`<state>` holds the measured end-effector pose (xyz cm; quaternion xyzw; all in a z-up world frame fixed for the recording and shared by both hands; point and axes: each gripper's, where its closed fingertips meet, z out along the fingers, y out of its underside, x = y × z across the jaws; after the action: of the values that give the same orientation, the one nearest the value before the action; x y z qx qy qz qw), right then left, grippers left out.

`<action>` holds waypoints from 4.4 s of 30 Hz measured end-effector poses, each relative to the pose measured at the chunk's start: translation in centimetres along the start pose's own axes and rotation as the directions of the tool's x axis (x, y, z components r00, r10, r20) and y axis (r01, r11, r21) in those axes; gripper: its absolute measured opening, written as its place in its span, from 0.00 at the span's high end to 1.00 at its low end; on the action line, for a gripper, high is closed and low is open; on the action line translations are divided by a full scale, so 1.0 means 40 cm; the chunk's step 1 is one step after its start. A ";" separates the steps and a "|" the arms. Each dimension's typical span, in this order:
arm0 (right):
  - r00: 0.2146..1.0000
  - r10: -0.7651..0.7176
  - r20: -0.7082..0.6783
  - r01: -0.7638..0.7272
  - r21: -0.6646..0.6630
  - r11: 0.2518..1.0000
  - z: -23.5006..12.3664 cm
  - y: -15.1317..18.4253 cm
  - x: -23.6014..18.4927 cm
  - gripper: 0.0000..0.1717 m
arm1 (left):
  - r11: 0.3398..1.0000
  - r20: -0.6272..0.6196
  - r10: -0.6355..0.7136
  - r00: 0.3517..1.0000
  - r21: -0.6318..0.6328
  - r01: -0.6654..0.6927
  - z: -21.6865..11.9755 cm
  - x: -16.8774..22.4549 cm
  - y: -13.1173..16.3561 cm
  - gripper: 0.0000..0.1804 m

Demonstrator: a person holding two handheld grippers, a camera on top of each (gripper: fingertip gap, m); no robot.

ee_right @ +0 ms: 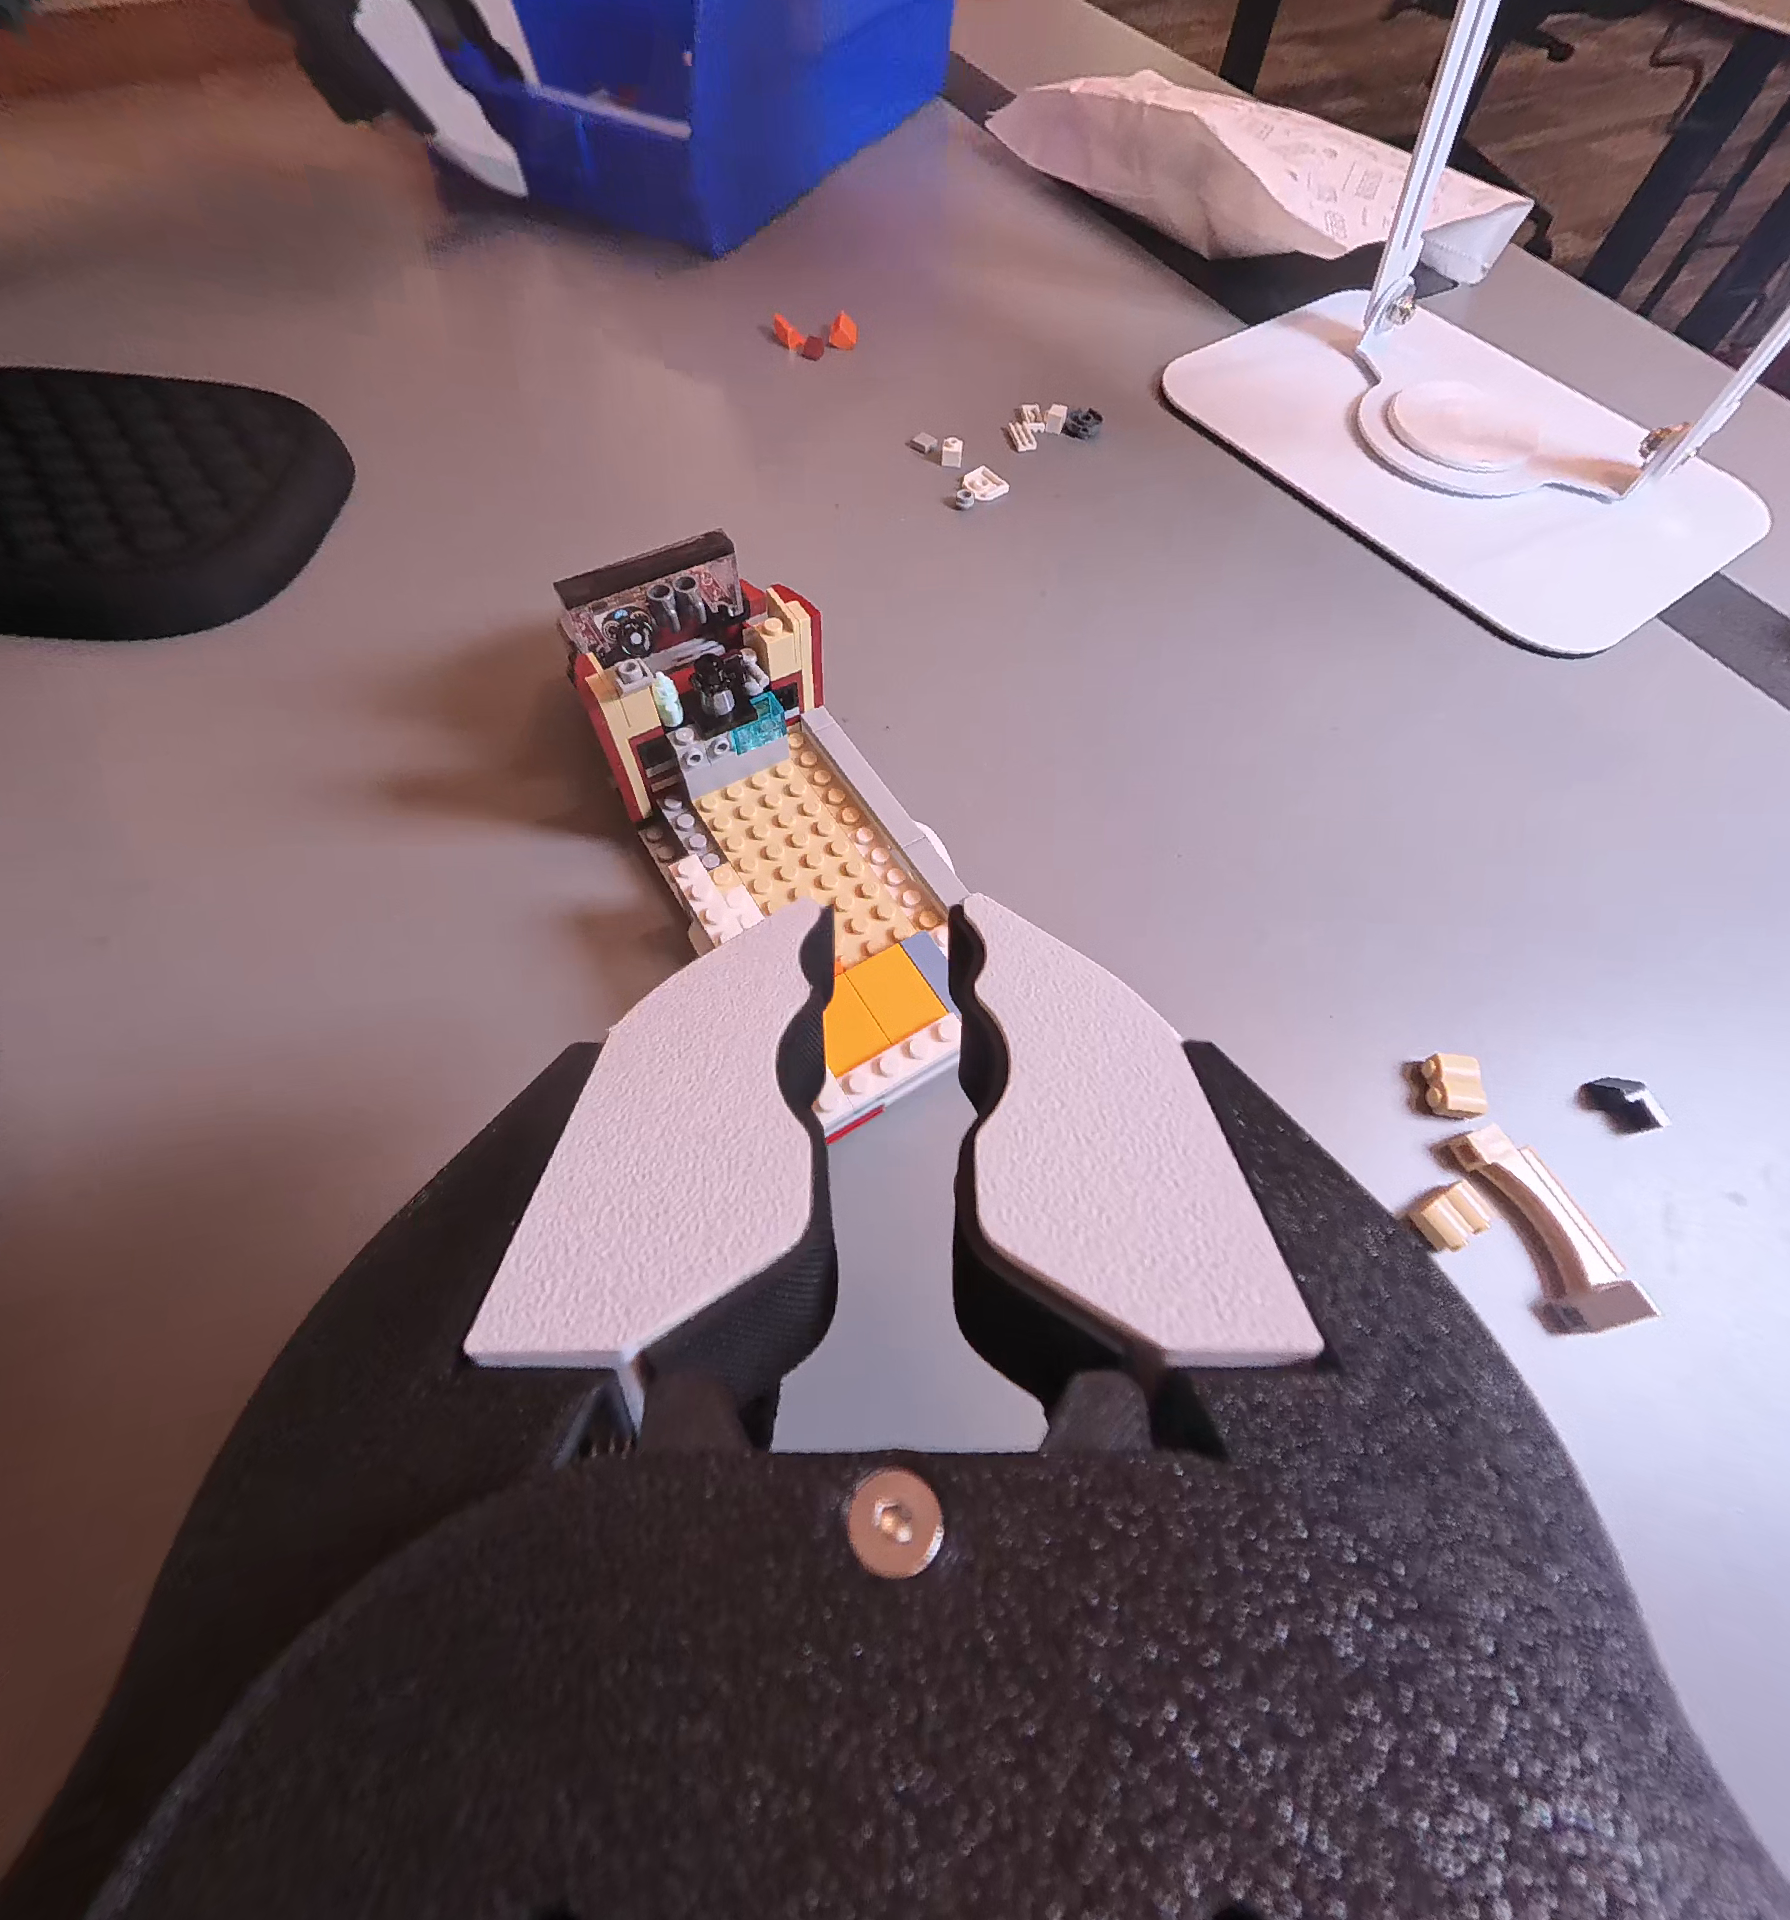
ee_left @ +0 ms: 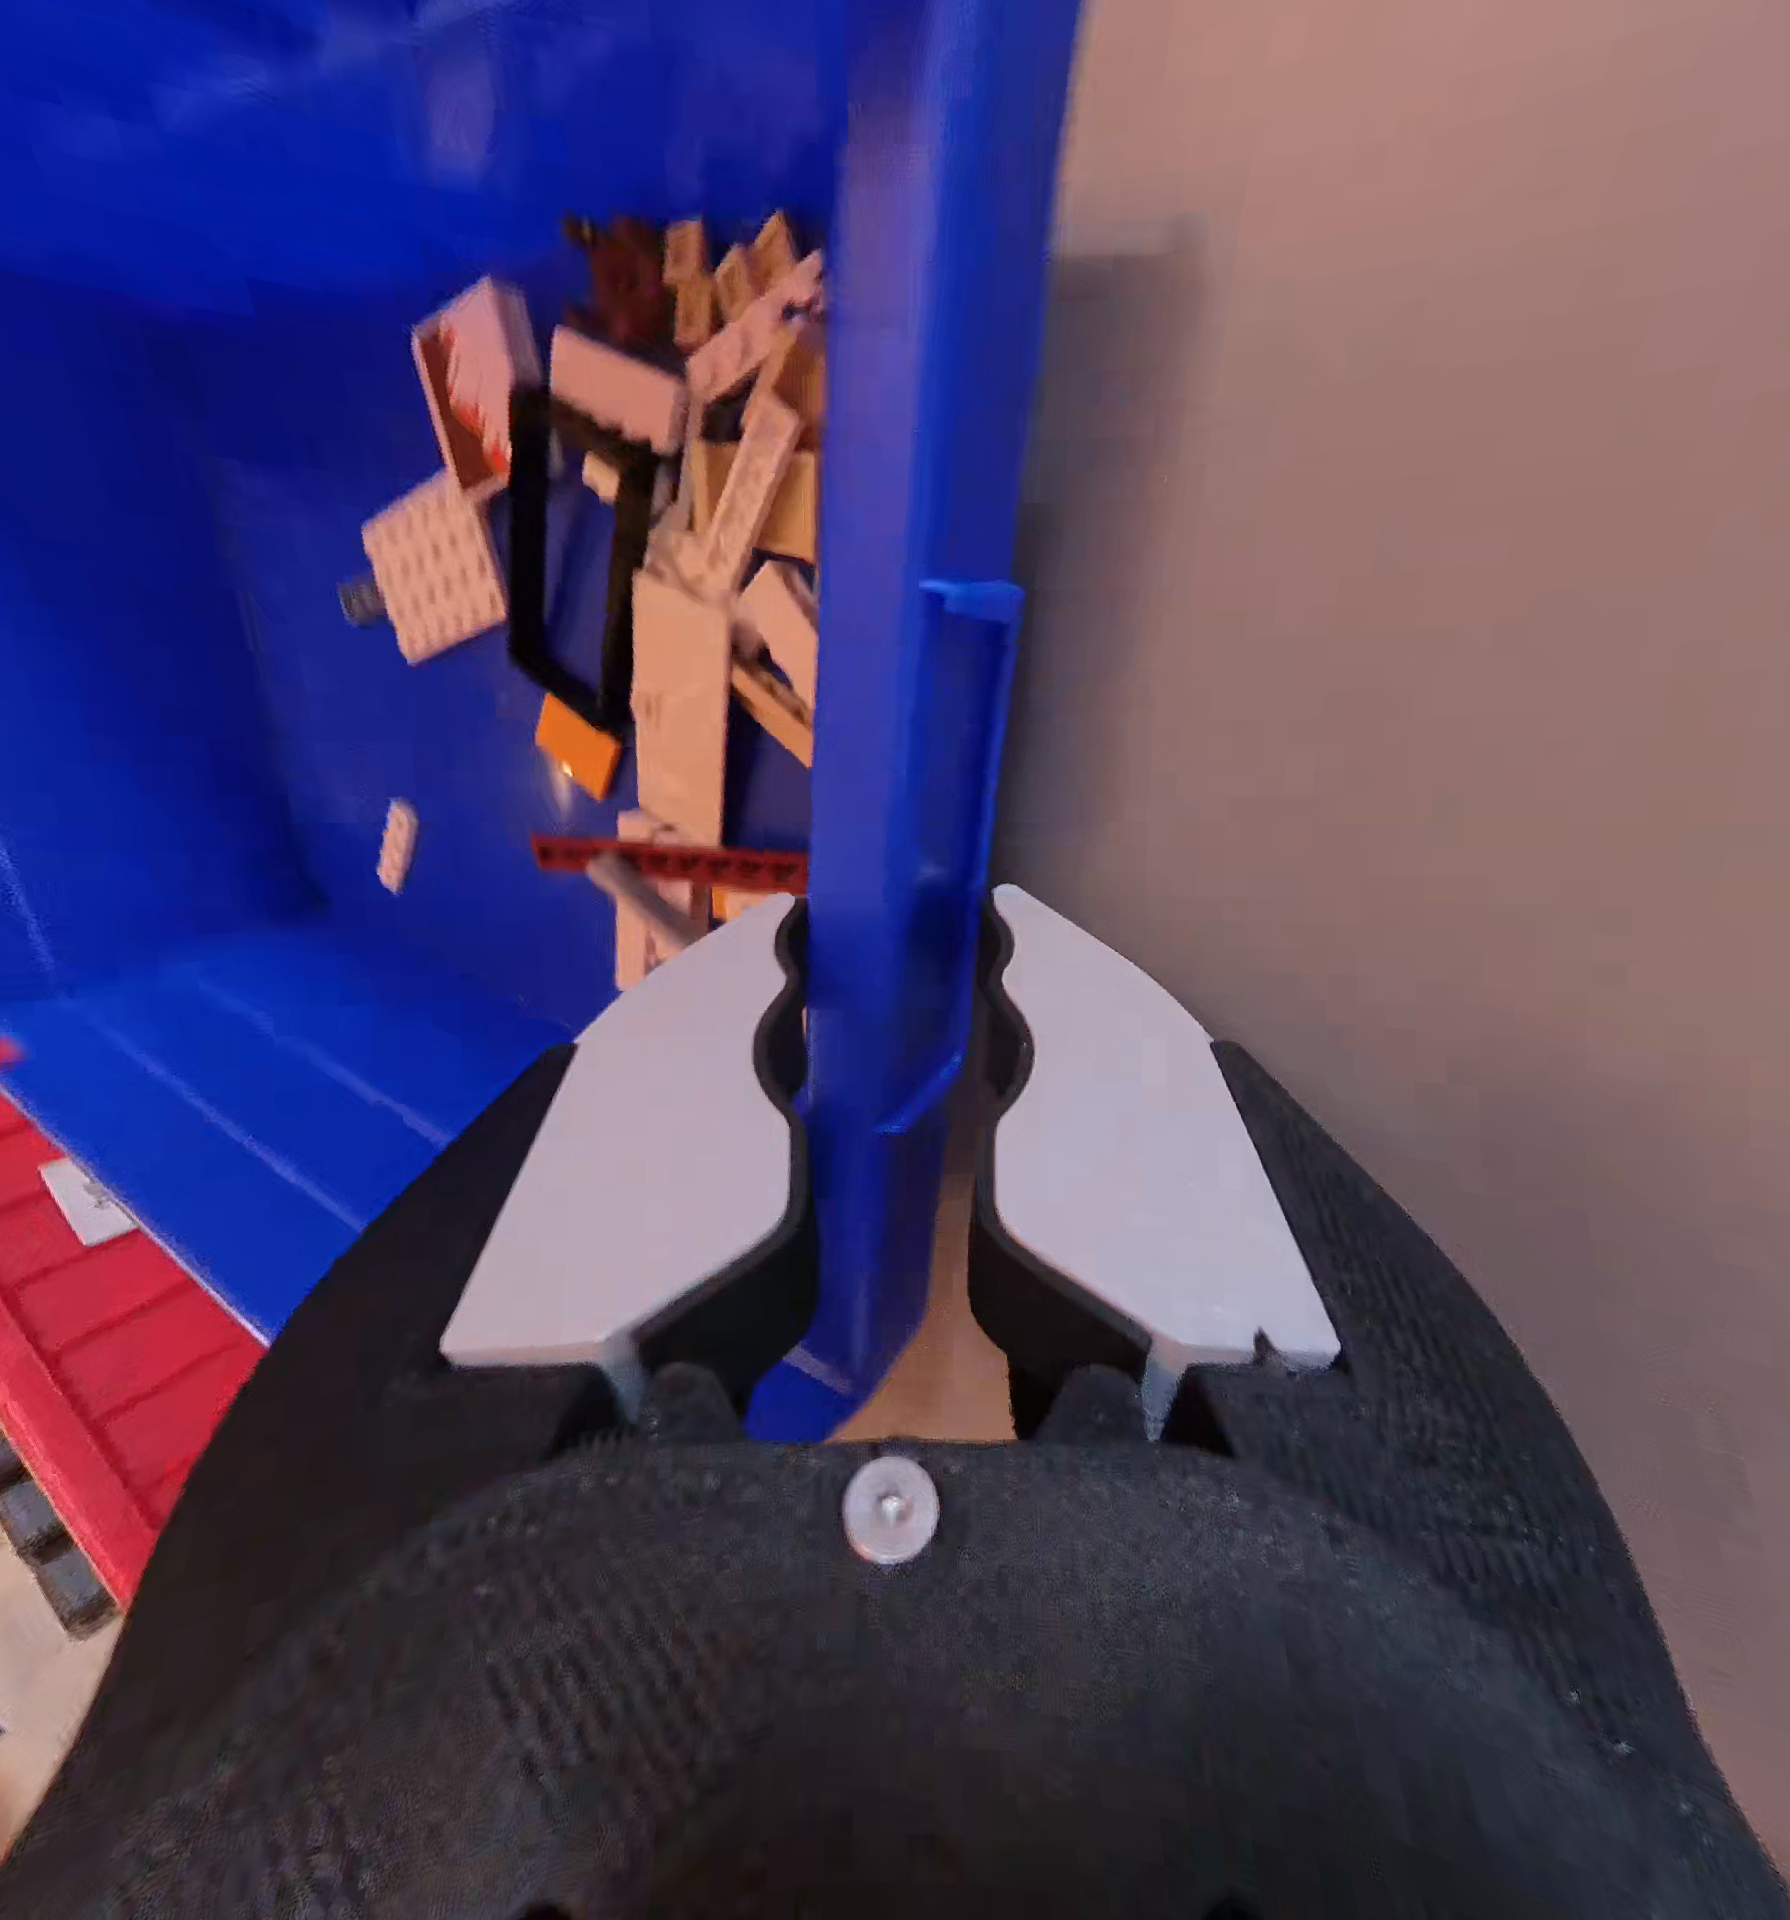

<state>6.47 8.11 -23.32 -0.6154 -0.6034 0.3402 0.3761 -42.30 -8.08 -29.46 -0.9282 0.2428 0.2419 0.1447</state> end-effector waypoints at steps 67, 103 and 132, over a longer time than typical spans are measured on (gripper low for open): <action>0.995 0.092 0.046 -0.094 0.053 0.994 -0.002 0.013 0.010 0.89 | 0.967 -0.338 0.072 0.938 0.253 0.017 -0.115 0.235 -0.279 0.74; 0.977 0.147 -0.156 -0.130 0.116 0.985 -0.042 0.013 0.153 0.88 | 0.388 -0.342 0.086 0.936 0.877 0.285 -0.364 0.398 -0.723 0.70; 0.994 0.087 -0.063 -0.078 0.128 0.989 -0.026 0.027 0.102 0.88 | 0.862 -0.331 -0.324 0.886 0.282 0.420 0.031 0.159 -0.443 0.93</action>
<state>8.07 12.14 -23.60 -0.6262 -0.5416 0.3715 0.4201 -28.67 4.88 -31.12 -0.9416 0.1136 0.0328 0.3152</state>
